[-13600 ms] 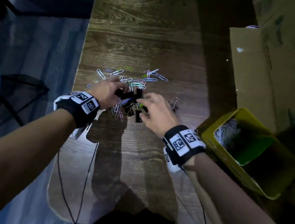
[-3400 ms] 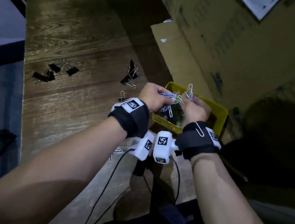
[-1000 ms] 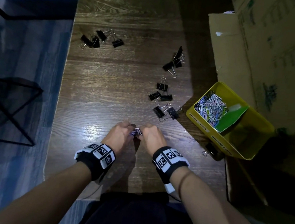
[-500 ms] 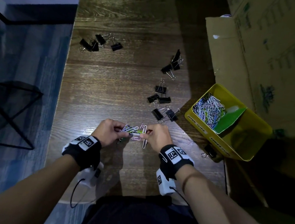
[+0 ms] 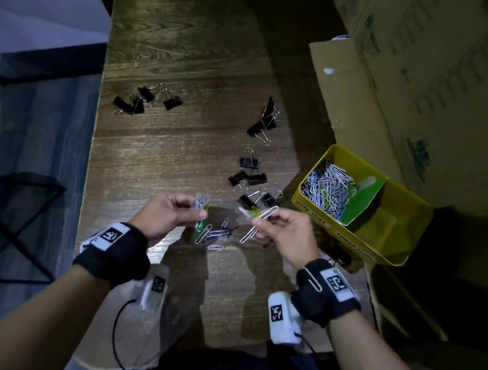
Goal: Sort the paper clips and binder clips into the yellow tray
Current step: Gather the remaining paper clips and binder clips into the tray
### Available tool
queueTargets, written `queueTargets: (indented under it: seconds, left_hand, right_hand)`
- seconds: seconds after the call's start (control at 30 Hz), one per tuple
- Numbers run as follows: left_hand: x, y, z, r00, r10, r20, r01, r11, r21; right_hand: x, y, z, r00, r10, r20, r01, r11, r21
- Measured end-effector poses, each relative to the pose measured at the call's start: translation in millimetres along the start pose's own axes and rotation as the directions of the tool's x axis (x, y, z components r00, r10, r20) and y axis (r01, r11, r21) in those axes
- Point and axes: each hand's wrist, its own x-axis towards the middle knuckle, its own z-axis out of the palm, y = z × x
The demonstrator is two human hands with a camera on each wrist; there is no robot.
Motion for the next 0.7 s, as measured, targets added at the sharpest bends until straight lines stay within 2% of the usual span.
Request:
queueTargets:
  seconds: [0.1, 0.2, 0.33, 0.4, 0.47, 0.5, 0.57, 0.6, 0.63, 0.7]
  left_hand:
    - [11, 36, 31, 0.996, 0.054, 0.068, -0.051, 0.998, -0.036]
    - [26, 75, 77, 0.979, 0.125, 0.159, -0.109, 0.988, -0.105]
    - [47, 106, 144, 0.960, 0.145, 0.239, -0.105, 0.979, -0.174]
    - [57, 109, 170, 0.962, 0.152, 0.227, -0.134, 0.987, -0.090]
    - [70, 103, 189, 0.961, 0.180, 0.209, -0.215, 0.963, 0.159]
    - [76, 98, 196, 0.957, 0.198, 0.214, -0.265, 0.896, 0.356]
    - [82, 92, 203, 0.946, 0.241, 0.217, -0.323, 0.672, 0.666]
    - [83, 91, 204, 0.943, 0.249, 0.222, -0.330, 0.596, 0.732]
    - [83, 91, 204, 0.943, 0.241, 0.230, -0.329, 0.565, 0.757]
    - [83, 93, 203, 0.935, 0.236, 0.265, -0.352, 0.513, 0.783]
  right_hand:
    - [-12, -27, -21, 0.986, -0.109, -0.124, 0.127, 0.981, 0.145]
    - [-14, -48, -42, 0.942, -0.183, -0.282, 0.253, 0.937, 0.239]
    - [-4, -63, -69, 0.869, -0.142, -0.474, 0.346, 0.859, 0.376]
    - [6, -66, -78, 0.838, -0.072, -0.540, 0.331, 0.855, 0.398]
    - [22, -60, -85, 0.807, 0.029, -0.590, 0.253, 0.885, 0.391]
    - [32, -53, -86, 0.798, 0.069, -0.598, 0.169, 0.928, 0.333]
    - [44, -43, -87, 0.802, 0.084, -0.591, -0.089, 0.996, 0.022]
    - [46, -42, -87, 0.808, 0.063, -0.586, -0.174, 0.975, -0.136]
    - [47, -42, -87, 0.814, 0.029, -0.581, -0.212, 0.945, -0.249]
    - [45, -47, -87, 0.848, 0.002, -0.530, -0.213, 0.917, -0.337]
